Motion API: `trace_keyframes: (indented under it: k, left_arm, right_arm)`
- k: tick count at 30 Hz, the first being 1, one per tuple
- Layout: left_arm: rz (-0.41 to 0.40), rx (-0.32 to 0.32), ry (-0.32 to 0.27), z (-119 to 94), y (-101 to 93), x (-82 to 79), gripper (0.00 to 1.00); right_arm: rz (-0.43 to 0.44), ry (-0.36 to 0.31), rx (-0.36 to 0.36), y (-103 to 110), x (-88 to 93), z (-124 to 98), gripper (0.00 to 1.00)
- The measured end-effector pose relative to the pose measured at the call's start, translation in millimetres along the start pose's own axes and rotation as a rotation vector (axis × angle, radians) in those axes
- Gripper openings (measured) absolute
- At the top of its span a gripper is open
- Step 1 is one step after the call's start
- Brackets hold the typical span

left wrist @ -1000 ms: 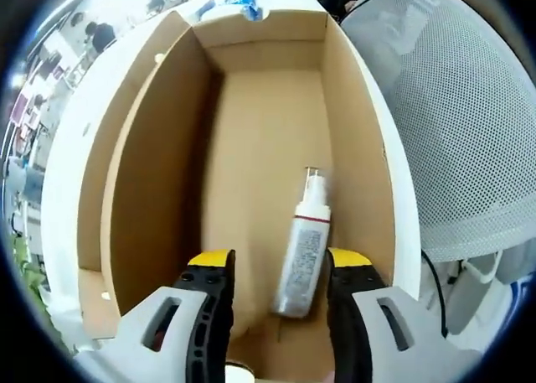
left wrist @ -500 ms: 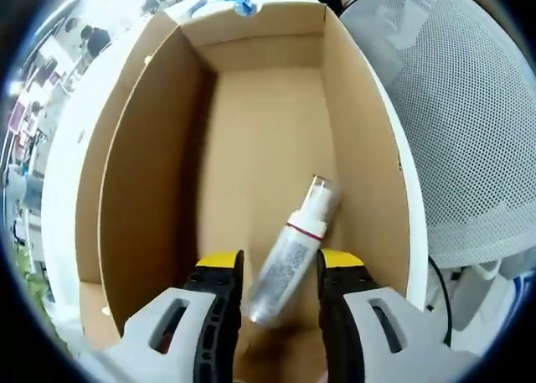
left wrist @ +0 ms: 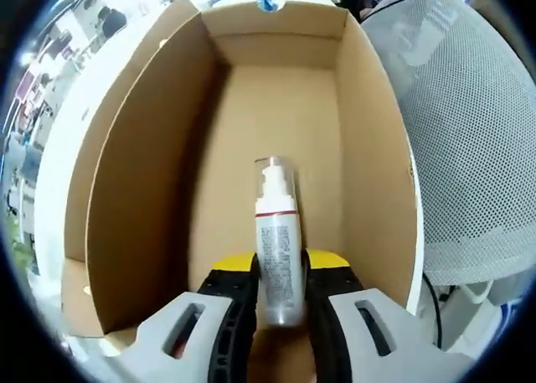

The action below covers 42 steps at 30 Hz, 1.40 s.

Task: Operate the shoe box by opening the lid, removing the specified soft item, and placing it in the target area until the item is outside and the box remains undamaged.

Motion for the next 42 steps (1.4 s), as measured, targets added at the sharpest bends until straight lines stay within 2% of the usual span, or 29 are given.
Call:
trace_keyframes:
  k: [7, 16, 24, 35, 42]
  left_arm:
    - [0.008, -0.017, -0.009, -9.8, 1.5, 0.9, 0.19]
    - [0.036, -0.075, -0.089, -32.6, 10.6, -25.0, 0.19]
    - [0.073, -0.098, -0.189, -45.3, 13.1, -66.4, 0.19]
    - [0.168, -0.052, -0.304, -59.0, -1.9, -127.0, 0.19]
    - [0.184, -0.035, -0.347, -67.1, -5.8, -147.2, 0.19]
  right_arm:
    - [-0.003, -0.007, -0.019, 2.9, -8.1, 8.6, 0.47]
    - [-0.033, -0.016, -0.06, 10.5, -24.3, 27.8, 0.46]
    - [-0.062, -0.019, -0.081, 14.7, -31.9, 38.7, 0.46]
    - [-0.081, -0.043, -0.105, 14.4, -39.0, 39.4, 0.46]
    - [-0.106, -0.047, -0.137, 20.1, -38.6, 38.6, 0.43]
Point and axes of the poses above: the point that each gripper's makers call its tool centre point, and the gripper's own axes: z roughly forward along the fingers, y roughly to its left, x roughly out of its underside, the point moved 5 cm from there along -z, roughly backward along the fingers, and after that the axes turned 6 degrees about z, right-handed, at the moved point
